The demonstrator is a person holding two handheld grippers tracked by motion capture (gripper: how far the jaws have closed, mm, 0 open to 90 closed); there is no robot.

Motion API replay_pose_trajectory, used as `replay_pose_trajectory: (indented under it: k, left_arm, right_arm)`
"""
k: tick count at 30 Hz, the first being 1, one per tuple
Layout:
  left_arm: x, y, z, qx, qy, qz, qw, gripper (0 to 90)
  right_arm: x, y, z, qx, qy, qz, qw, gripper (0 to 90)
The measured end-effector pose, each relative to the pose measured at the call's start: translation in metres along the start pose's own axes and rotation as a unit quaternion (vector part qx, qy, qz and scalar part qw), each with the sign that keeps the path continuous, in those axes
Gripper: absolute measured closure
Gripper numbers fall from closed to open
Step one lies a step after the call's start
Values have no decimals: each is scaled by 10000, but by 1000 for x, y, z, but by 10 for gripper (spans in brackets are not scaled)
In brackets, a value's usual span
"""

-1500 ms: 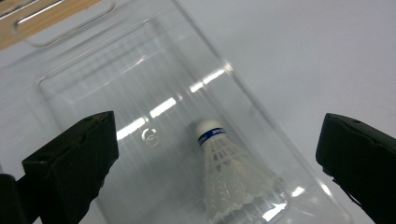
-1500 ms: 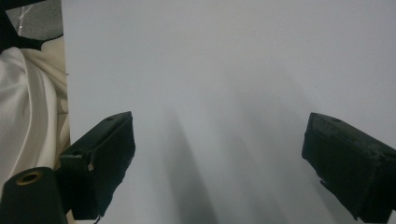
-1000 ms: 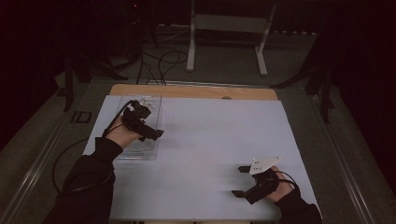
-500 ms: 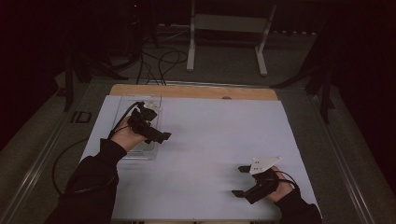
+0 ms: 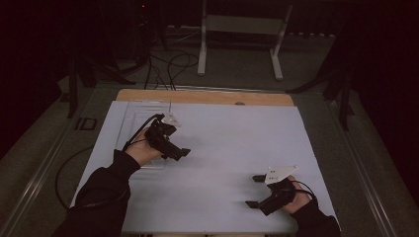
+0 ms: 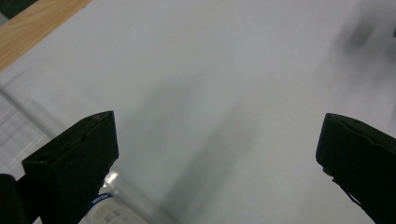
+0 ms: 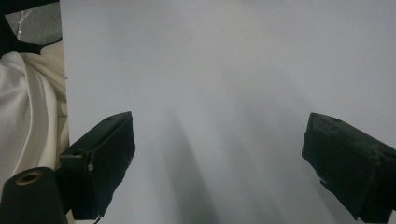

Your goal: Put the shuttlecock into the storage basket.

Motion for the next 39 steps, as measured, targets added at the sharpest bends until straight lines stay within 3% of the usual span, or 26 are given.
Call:
replay_pose_trajectory:
  k: [10, 17, 27, 34, 39]
  left_arm:
    - [-17, -7, 4, -82, -235, -376, 9990, 0]
    - [-28, -12, 4, -84, -391, -456, 9982, 0]
    - [-46, -19, 0, -144, -589, -754, 9953, 0]
    - [-62, -21, -5, -314, -707, -960, 9924, 0]
    - [-66, -24, -11, -309, -783, -958, 9918, 0]
  right_arm:
    - [0, 0, 0, 12, -10, -23, 10000, 94]
    - [0, 0, -1, 13, 5, -36, 10000, 95]
    - [0, 0, -1, 11, 9, -54, 10000, 94]
    - [1, 0, -1, 22, 9, -57, 10000, 94]
    - [2, -1, 0, 21, 59, -73, 10000, 94]
Point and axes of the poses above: each handheld gripper's, and its own axes: y roughly backward along the jaws, z roughly out of its top, x roughly to its left, the point moved 5 cm from there along -y, roughly forward along the jaws, and after that the axes turned 6 degrees about -z, right-handed, at the moved point
